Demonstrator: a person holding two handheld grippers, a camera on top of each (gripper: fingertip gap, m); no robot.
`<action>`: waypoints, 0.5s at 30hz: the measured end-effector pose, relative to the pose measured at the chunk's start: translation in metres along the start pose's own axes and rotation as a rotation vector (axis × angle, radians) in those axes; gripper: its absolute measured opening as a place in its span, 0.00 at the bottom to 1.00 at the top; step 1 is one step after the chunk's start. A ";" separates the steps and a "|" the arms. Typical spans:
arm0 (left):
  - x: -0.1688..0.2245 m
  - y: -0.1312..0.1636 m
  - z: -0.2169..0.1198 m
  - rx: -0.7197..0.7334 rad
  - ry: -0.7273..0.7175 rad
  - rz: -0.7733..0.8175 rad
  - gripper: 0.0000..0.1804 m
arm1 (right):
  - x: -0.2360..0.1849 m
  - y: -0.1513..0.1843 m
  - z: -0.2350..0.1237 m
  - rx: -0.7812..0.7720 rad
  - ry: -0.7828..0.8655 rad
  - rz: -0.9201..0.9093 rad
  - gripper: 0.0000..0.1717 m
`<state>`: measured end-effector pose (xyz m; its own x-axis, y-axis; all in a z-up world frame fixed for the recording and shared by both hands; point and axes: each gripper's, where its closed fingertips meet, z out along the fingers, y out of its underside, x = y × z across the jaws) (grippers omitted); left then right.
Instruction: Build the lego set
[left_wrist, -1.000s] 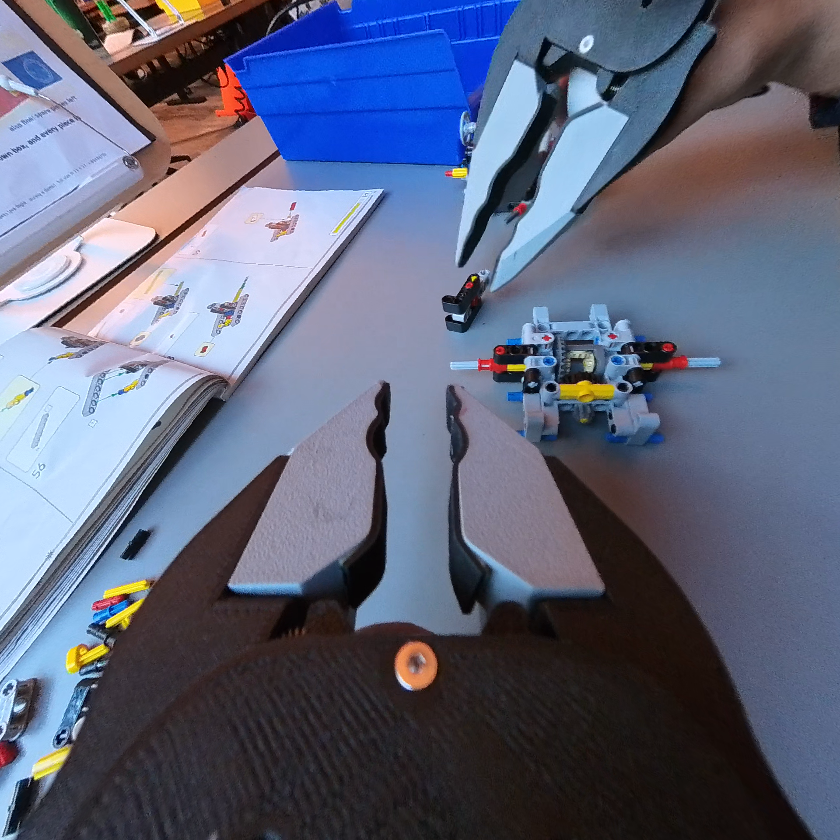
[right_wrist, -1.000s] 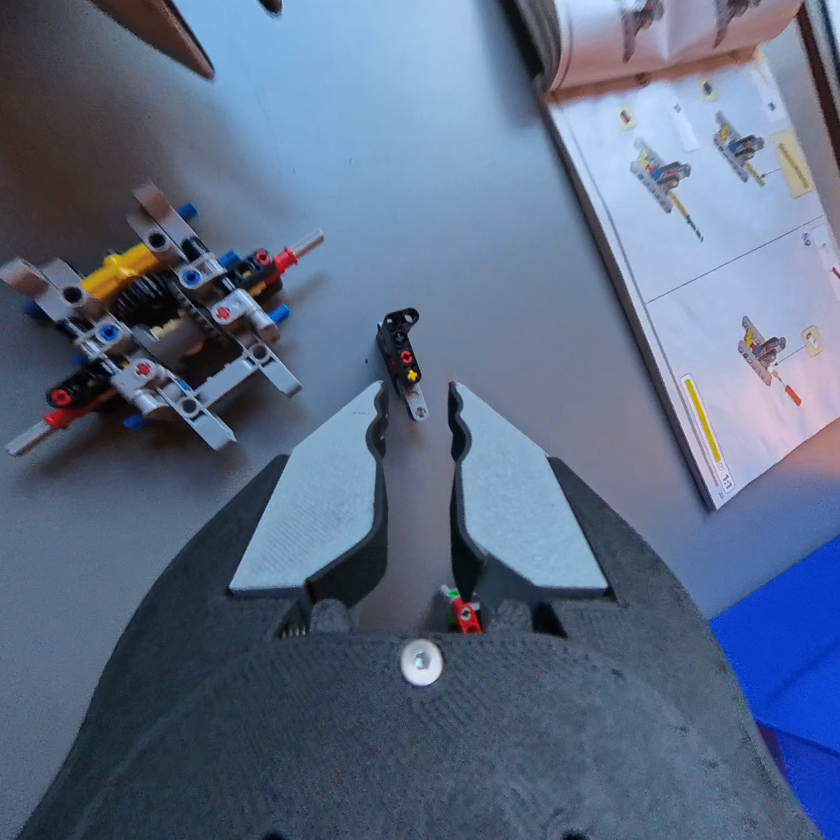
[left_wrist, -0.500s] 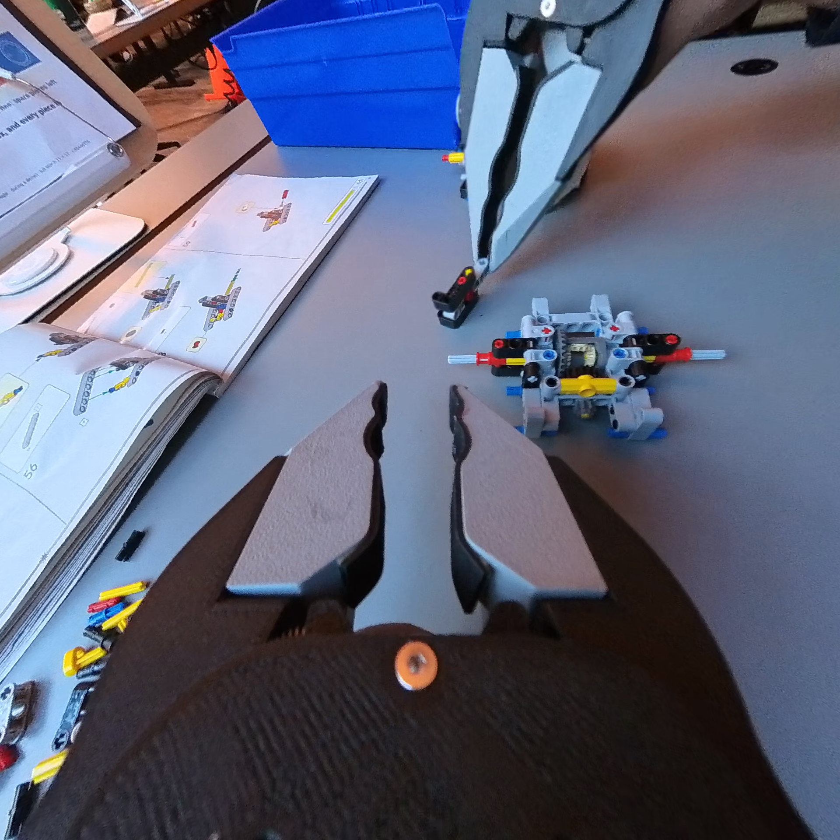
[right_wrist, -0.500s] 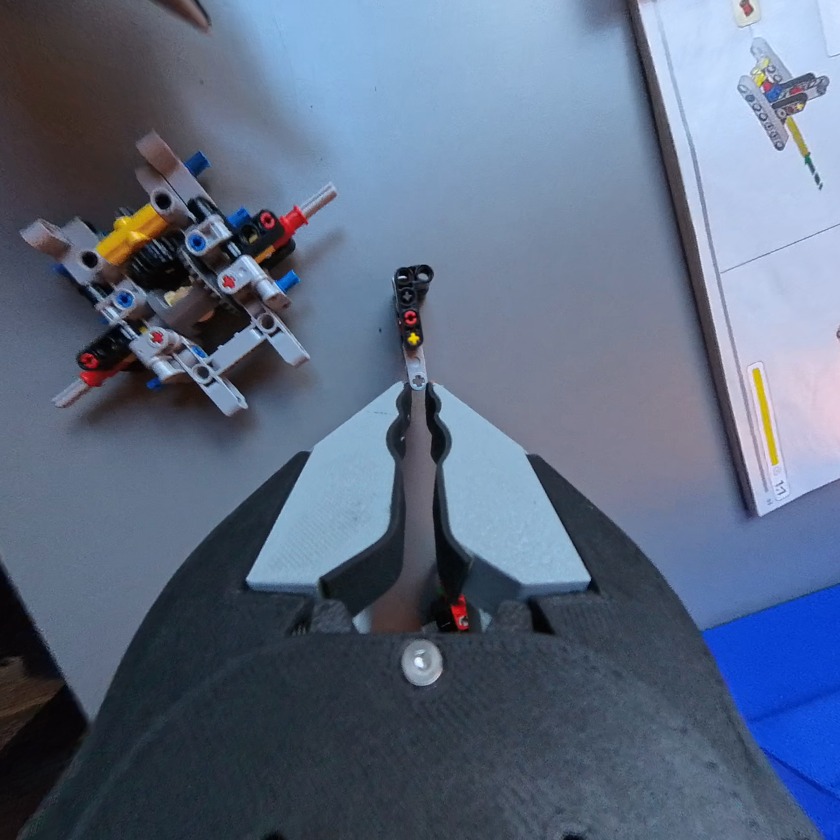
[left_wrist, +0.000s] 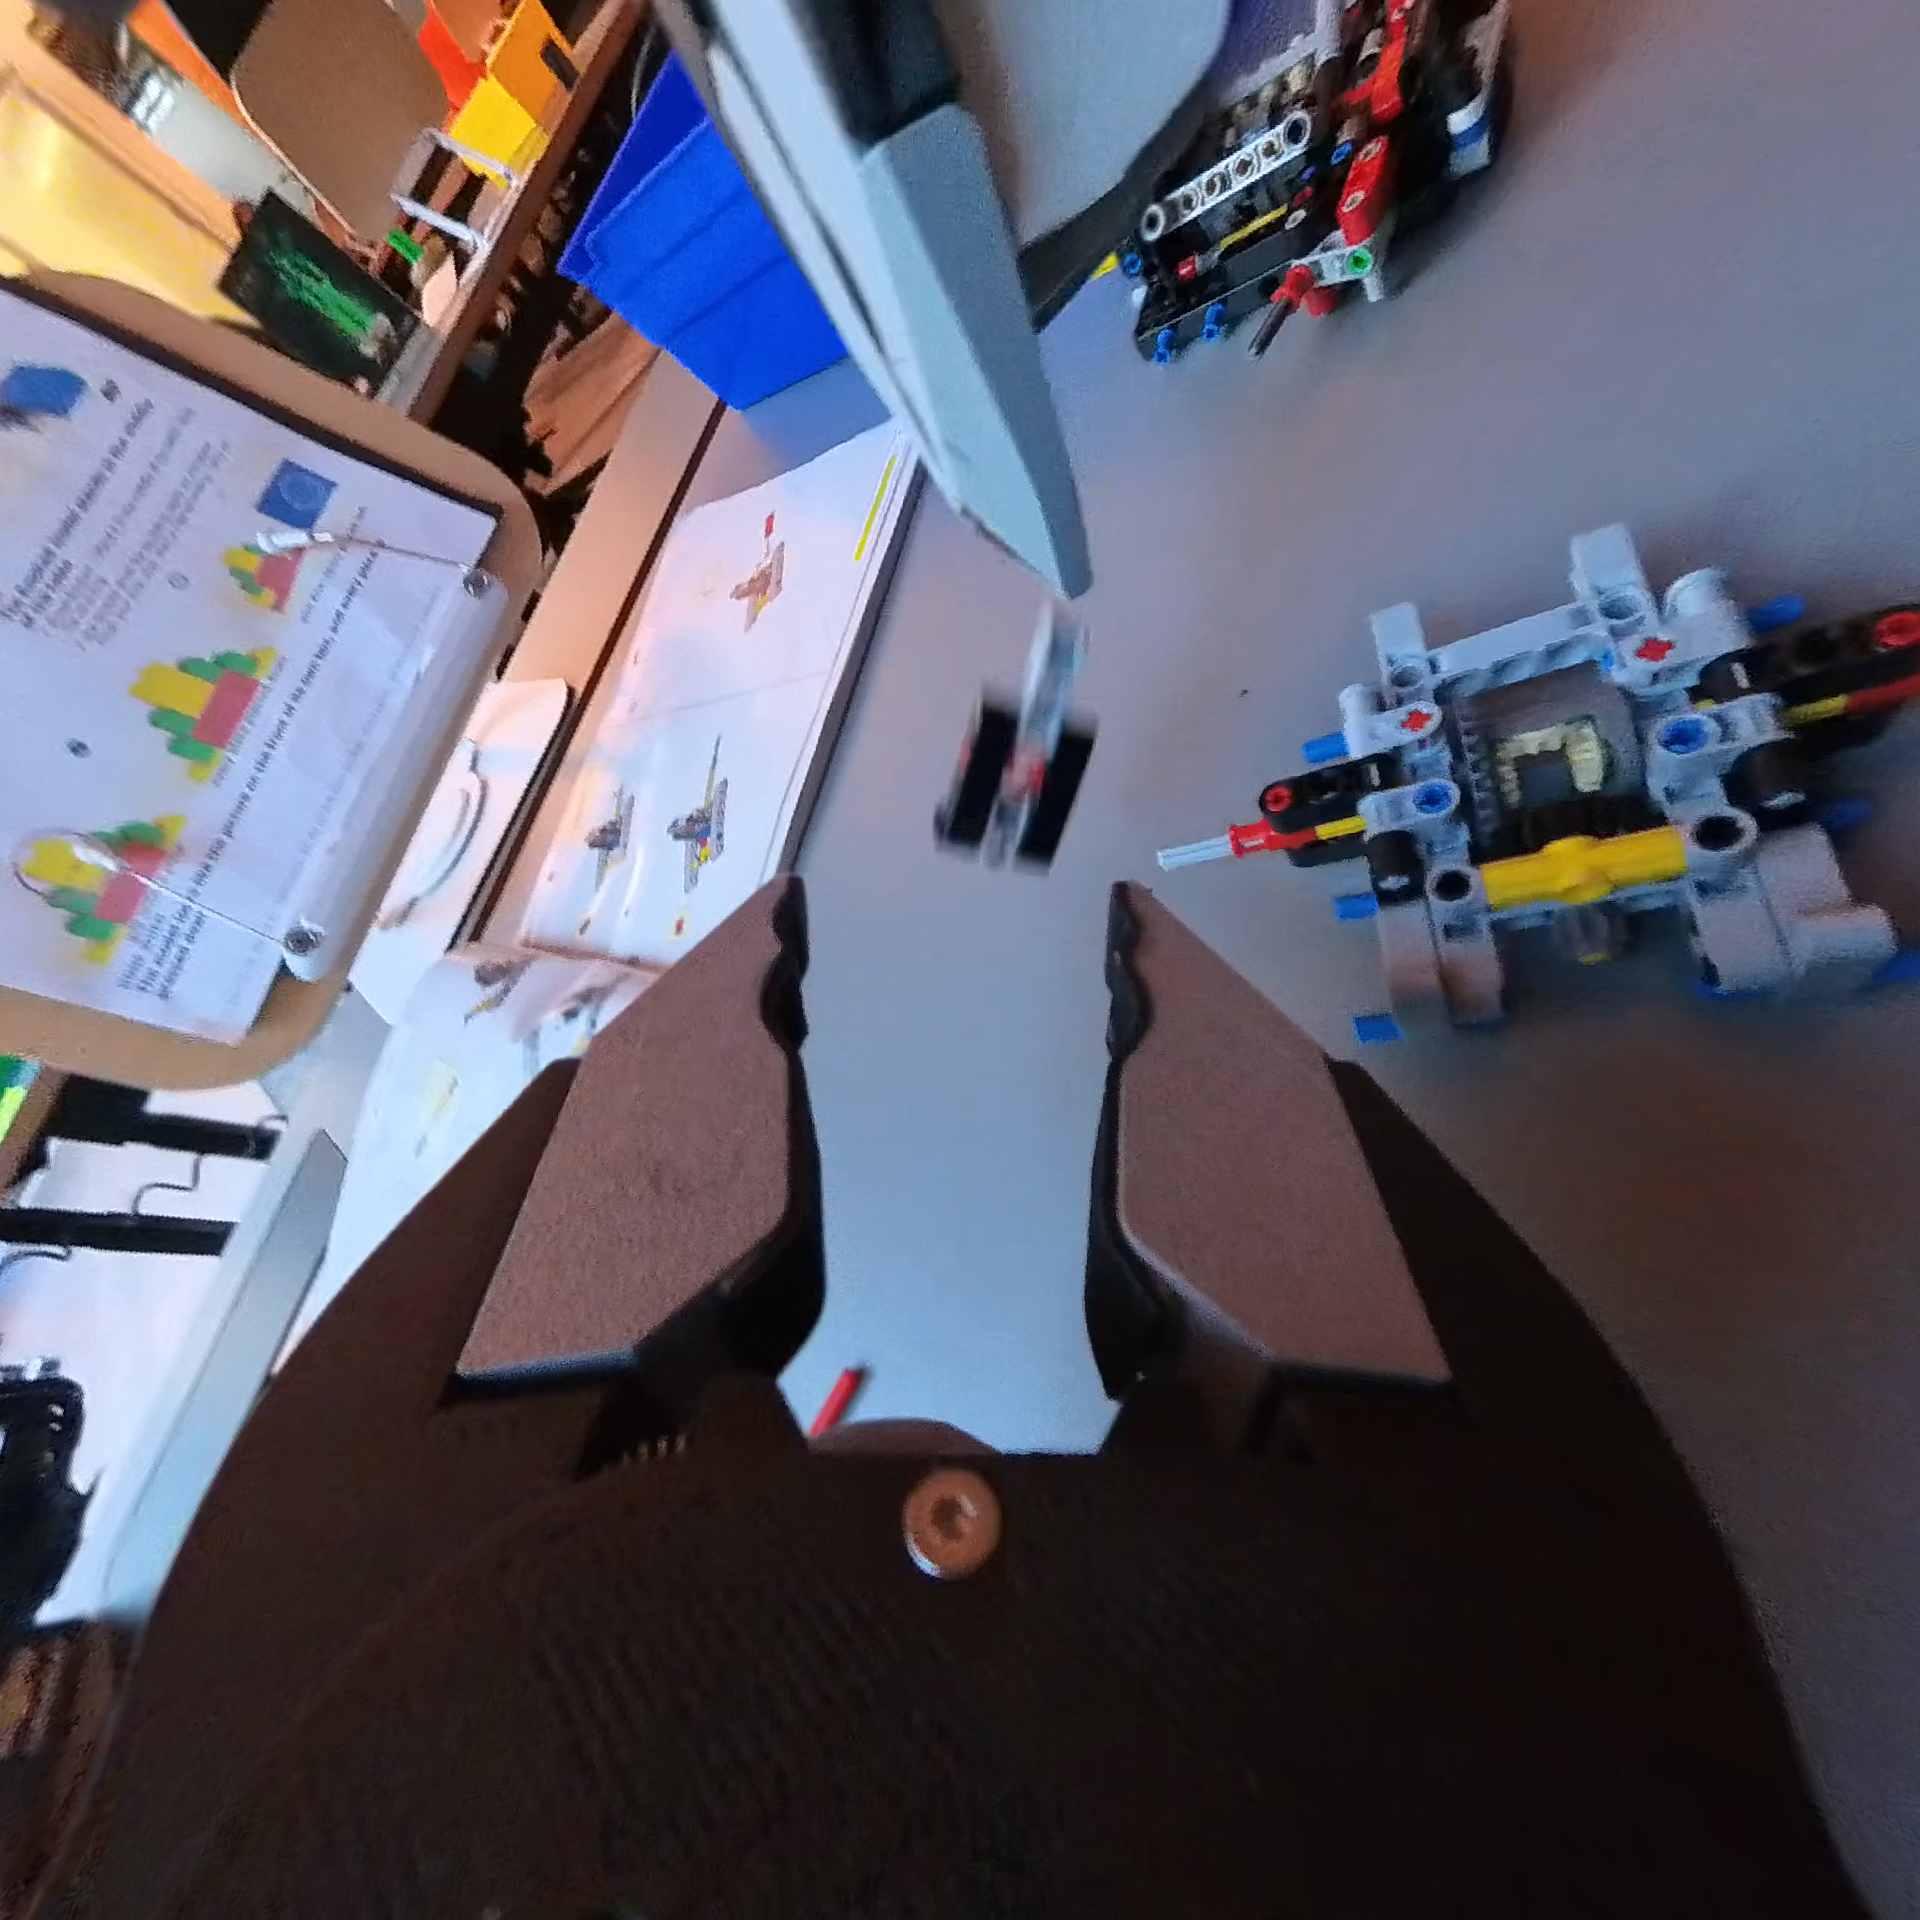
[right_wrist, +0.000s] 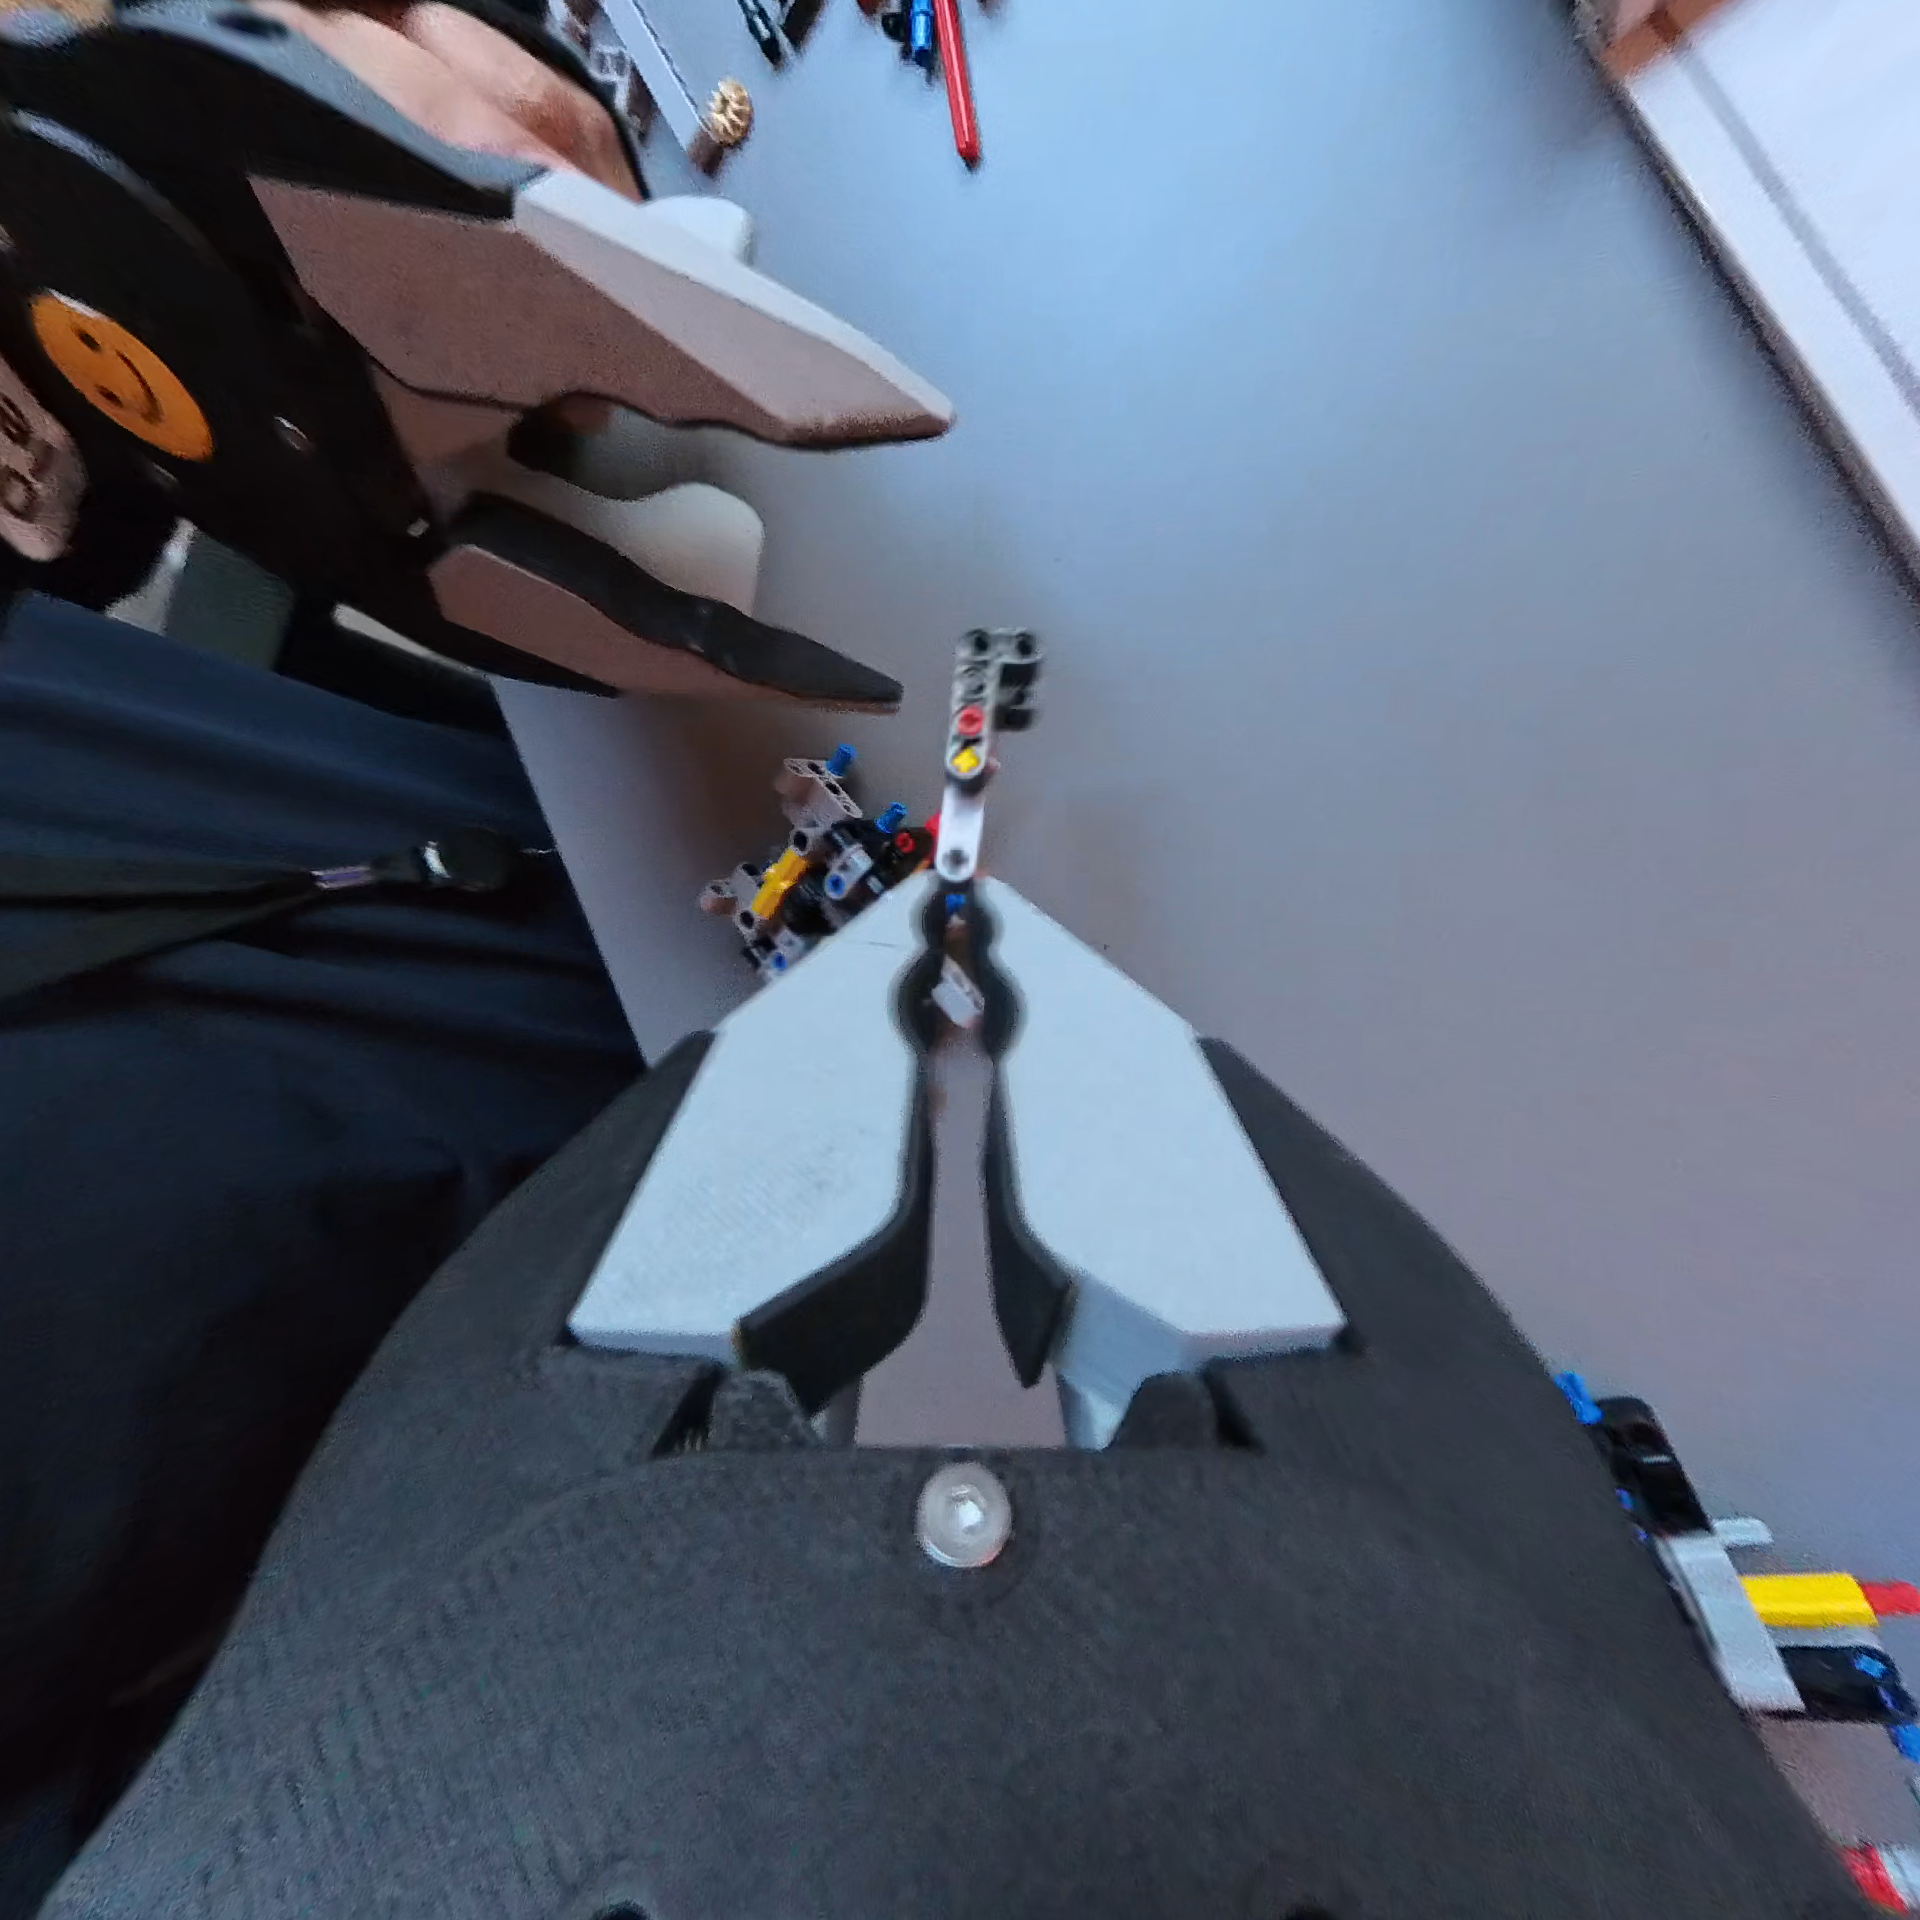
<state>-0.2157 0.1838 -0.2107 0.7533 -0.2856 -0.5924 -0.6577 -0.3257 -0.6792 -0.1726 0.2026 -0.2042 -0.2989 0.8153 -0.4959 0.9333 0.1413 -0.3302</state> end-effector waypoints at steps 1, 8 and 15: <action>0.000 -0.002 0.002 0.007 0.001 0.018 0.31 | -0.002 -0.002 0.000 -0.006 -0.026 0.018 0.00; 0.010 0.025 0.012 -0.064 0.080 0.021 0.29 | 0.021 0.000 0.011 -0.044 0.025 0.060 0.00; -0.009 0.045 -0.031 -0.113 0.086 -0.087 0.25 | 0.023 0.001 0.026 0.063 0.172 -0.048 0.00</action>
<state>-0.2524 0.1438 -0.2225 0.8079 -0.3259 -0.4909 -0.5893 -0.4510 -0.6704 -0.1833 0.2071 -0.2367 -0.2990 0.8934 -0.3353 0.9030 0.1513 -0.4020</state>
